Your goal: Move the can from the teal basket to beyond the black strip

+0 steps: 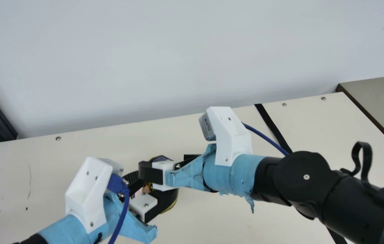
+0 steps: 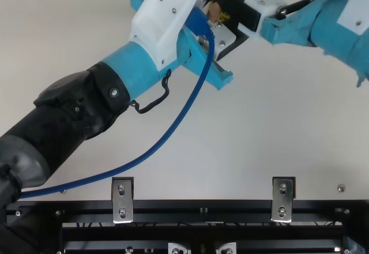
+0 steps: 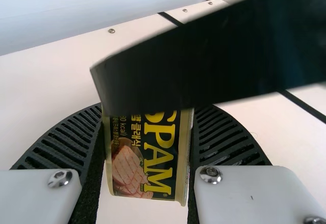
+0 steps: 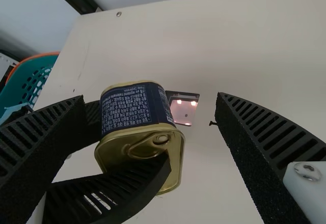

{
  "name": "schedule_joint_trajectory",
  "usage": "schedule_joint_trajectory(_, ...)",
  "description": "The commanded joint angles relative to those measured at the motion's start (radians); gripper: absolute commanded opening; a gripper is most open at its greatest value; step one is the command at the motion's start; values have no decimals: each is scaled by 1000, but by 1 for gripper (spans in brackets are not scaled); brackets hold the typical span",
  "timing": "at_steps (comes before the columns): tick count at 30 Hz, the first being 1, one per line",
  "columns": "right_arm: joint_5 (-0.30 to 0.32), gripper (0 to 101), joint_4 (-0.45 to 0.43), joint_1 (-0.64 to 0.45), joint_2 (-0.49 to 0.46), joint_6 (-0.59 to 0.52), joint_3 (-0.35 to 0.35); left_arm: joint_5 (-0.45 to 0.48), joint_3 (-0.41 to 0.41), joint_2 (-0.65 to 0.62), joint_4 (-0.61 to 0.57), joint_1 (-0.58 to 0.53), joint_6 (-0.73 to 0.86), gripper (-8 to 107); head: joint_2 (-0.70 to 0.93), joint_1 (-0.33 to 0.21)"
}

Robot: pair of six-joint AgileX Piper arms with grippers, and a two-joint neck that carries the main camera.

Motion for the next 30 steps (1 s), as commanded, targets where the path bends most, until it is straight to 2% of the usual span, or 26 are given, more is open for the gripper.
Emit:
schedule_joint_trajectory(1,2,101,7,-3,8,-8,0,0,0,0,0,0,0,10,-11,-18)
schedule_joint_trajectory(7,2,101,7,-1,10,-9,0,0,0,0,0,0,0,10,-11,-18)
schedule_joint_trajectory(8,2,0,7,-1,10,-9,0,0,0,0,0,0,0,10,-11,-18)
schedule_joint_trajectory(18,17,0,18,-1,10,-17,0,0,0,0,0,0,0,10,-11,-18)
schedule_joint_trajectory(19,17,0,18,-1,10,-18,0,0,0,0,0,0,0,15,-11,-18)
schedule_joint_trajectory(20,17,0,18,-1,10,-18,0,0,0,0,0,0,0,36,-11,-18)
schedule_joint_trajectory(21,17,0,18,-1,10,-19,0,0,0,0,0,0,0,42,-11,-18)
schedule_joint_trajectory(23,16,0,12,-1,10,-19,0,-2,0,0,-2,0,0,90,-11,-18)
schedule_joint_trajectory(30,17,0,3,-1,11,-19,1,-4,0,0,-4,0,0,90,-11,-18)
